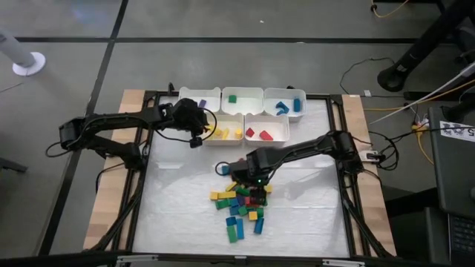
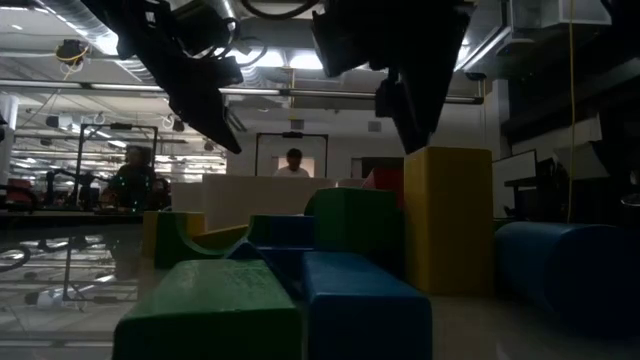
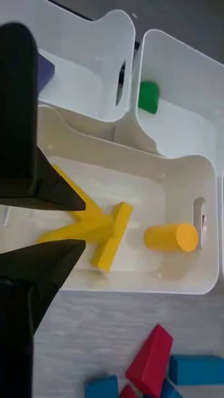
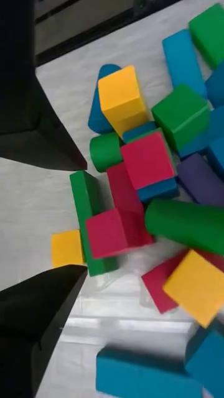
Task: Sort blocks
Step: Put the red block into the bottom right bin
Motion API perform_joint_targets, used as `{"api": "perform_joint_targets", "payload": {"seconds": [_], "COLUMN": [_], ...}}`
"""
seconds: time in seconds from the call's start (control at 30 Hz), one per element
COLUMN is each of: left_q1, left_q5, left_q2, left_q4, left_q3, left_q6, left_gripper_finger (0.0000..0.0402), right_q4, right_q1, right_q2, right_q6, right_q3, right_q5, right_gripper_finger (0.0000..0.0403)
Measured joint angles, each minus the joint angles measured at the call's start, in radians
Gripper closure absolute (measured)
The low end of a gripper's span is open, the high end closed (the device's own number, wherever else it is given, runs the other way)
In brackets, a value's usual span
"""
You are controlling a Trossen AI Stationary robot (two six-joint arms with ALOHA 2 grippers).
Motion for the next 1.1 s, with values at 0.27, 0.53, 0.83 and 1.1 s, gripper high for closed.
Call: {"api": "perform_joint_targets", "payload": {"seconds": [0.27, 0.53, 0.83, 1.1], "left_q1": [0.000, 0.000, 0.000, 0.000], "left_q5": [0.000, 0.000, 0.001, 0.001], "left_q2": [0.000, -0.002, -0.001, -0.002], "left_q4": [-0.001, -0.002, -0.002, -0.004], "left_q3": [0.000, 0.000, -0.001, -0.001], "left_q6": [0.000, -0.005, 0.000, 0.000], "left_gripper_finger": [0.0327, 0.0327, 0.0327, 0.0327], "right_q4": [0.046, 0.062, 0.053, 0.036], "right_q1": [0.004, 0.004, 0.004, 0.004], "right_q2": [0.035, 0.062, 0.103, 0.119], "right_q6": [-0.003, -0.025, -0.053, -0.055], "right_q3": [0.001, 0.002, 0.001, 0.000], "right_q5": [0.037, 0.071, 0.061, 0.061], "right_gripper_finger": [0.0142, 0.0142, 0.0142, 0.0154]}}
